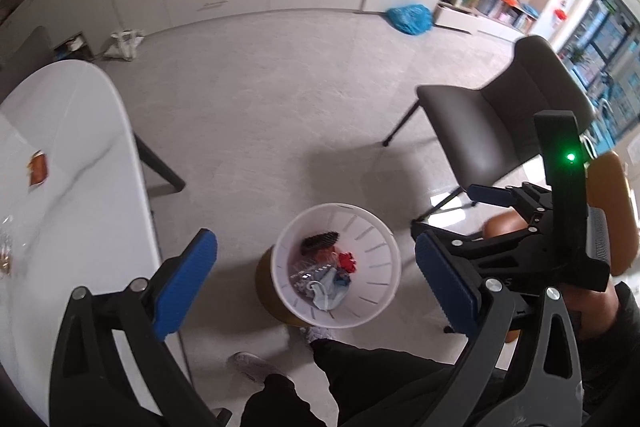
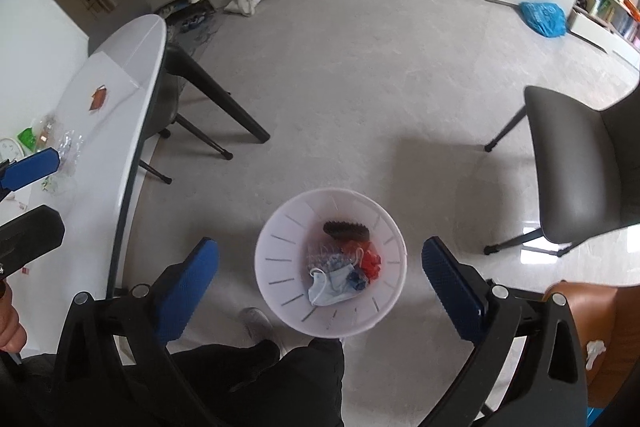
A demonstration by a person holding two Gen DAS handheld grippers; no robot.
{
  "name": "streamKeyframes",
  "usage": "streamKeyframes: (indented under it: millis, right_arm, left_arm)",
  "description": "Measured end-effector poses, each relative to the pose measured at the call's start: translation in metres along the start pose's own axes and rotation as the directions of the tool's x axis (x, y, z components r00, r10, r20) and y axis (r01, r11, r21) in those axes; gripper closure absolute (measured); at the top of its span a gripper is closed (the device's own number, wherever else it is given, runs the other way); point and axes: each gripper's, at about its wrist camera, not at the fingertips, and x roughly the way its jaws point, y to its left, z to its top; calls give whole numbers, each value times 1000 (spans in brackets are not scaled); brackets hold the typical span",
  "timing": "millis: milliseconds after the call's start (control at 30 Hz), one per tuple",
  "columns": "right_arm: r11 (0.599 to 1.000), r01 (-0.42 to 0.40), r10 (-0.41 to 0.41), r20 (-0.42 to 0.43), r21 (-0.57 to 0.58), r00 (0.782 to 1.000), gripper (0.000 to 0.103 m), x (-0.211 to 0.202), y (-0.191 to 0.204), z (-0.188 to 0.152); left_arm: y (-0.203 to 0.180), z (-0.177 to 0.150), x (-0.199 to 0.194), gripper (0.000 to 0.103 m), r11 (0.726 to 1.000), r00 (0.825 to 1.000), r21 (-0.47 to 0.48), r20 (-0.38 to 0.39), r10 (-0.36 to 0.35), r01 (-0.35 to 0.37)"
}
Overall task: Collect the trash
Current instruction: 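Move both tools back over the table toward the snack bag and brown wrapper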
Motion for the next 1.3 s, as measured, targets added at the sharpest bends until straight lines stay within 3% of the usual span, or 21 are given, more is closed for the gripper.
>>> streamKeyframes:
  millis: [133,300,400,500,667,800,933,1033,1167,1300]
  right_arm:
    - [998,-31,31,2,-61,1000,2,4,14,18]
    - [982,-55,58,14,-180,998,2,11,44,47]
    - [966,-85,89,3,-245,996,2,18,69,63]
    - [944,-123,126,-8,-308,992,2,24,99,75]
    - [904,-176,176,-37,-390,984,2,38,156,92]
    - [873,-201,201,-49,-444,978,2,47,202,107]
    - [849,-238,235,-65,-472,970,2,56,241,124]
    - [832,-252,247,-75,-494,966,2,66,271,135]
    - [816,-273,263,-93,-510,960,2,84,310,152]
    - [799,-274,263,-99,-535,960,2,108,356,165]
  left_arm:
    - [23,4,-12,8,996,998,-76,33,59,-56]
    - [65,0,-26,8,966,986,-220,65,155,-137]
    - [97,-8,-38,8,928,971,-313,57,232,-203]
    - [135,-22,-51,8,872,955,-417,35,296,-255]
    - [208,-49,-71,8,733,926,-607,-14,376,-307]
    - [261,-65,-81,8,624,905,-705,-60,422,-337]
    - [324,-74,-87,8,480,887,-802,-128,444,-356]
    - [369,-74,-84,8,393,884,-846,-176,432,-361]
    - [418,-70,-73,8,316,872,-868,-226,435,-382]
    - [468,-70,-52,8,223,885,-907,-253,391,-358]
